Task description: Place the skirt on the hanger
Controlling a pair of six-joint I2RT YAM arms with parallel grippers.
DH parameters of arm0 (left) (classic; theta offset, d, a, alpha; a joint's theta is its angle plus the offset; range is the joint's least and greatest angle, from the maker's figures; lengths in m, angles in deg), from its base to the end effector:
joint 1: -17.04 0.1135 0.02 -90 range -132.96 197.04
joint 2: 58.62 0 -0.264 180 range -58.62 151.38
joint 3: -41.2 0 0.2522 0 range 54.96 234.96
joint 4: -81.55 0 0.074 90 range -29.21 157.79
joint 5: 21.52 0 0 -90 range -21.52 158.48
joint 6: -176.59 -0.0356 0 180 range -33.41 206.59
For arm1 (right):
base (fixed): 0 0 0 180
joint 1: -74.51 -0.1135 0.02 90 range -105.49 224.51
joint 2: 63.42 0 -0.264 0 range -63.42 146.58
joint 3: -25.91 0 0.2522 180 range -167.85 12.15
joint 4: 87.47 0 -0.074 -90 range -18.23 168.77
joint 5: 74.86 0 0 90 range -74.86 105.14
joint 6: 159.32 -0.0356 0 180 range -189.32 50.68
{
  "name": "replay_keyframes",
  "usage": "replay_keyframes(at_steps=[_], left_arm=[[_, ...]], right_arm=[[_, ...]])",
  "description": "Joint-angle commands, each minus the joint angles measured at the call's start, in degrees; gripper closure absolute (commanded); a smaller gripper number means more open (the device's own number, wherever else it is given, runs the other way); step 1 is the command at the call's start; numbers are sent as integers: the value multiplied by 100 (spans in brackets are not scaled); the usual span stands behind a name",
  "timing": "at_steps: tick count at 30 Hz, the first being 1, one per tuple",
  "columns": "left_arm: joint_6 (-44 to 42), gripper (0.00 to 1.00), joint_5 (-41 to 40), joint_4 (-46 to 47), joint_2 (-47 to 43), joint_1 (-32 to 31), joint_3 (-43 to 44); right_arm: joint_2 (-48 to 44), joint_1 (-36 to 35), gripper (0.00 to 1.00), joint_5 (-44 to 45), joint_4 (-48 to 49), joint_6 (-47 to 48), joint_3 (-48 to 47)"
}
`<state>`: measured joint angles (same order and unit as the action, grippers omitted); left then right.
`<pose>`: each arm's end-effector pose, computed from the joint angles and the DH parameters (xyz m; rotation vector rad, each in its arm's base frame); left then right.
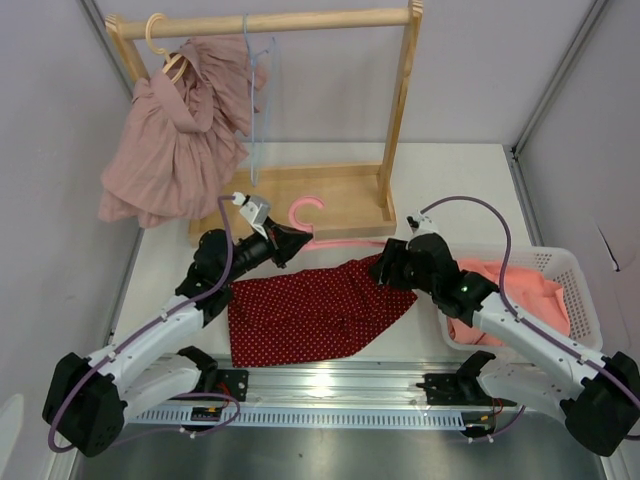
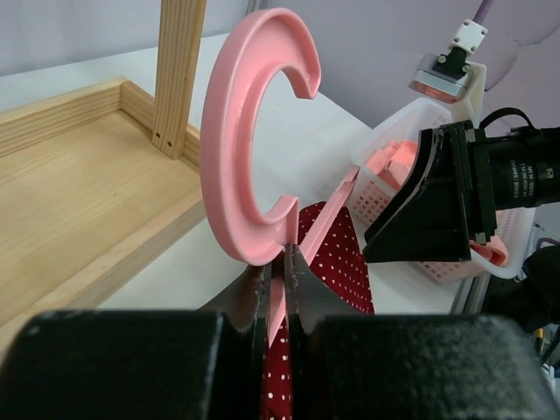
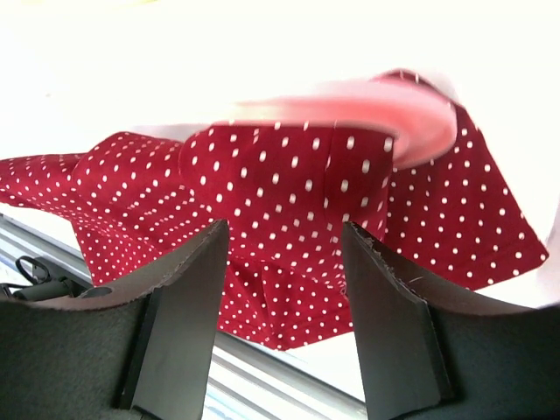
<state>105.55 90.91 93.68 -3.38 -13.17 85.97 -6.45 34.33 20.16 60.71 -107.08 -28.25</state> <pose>0.1870 -0.1246 0.2877 0.4804 1.5558 -0.9709 0.1686 0.1383 0.2603 0.0042 2.2540 0.6668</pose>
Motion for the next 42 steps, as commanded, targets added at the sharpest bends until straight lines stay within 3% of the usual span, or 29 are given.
replay_keyframes(at_steps=[1,10,14,23,37,42], left_arm=[[-50,100,147,233,-303,16,362],[-33,100,208,-22,-488,16,714],[-85,100,209,-189,-541,16,837],[-252,100,121,-559,-681,33,1294],[-129,100,-204,-479,-989,60,1461],[-103,100,-152,-497,-989,60,1470]], right_arm=[[-221,98,40,-132,286,269,-143],[-266,134,42,-18,48,190,-143],[-309,134,68,52,58,128,-213],[-441,169,92,614,-645,243,-907],[-617,441,92,984,-1357,93,-1083],[-740,512,89,712,-1253,102,-1101]])
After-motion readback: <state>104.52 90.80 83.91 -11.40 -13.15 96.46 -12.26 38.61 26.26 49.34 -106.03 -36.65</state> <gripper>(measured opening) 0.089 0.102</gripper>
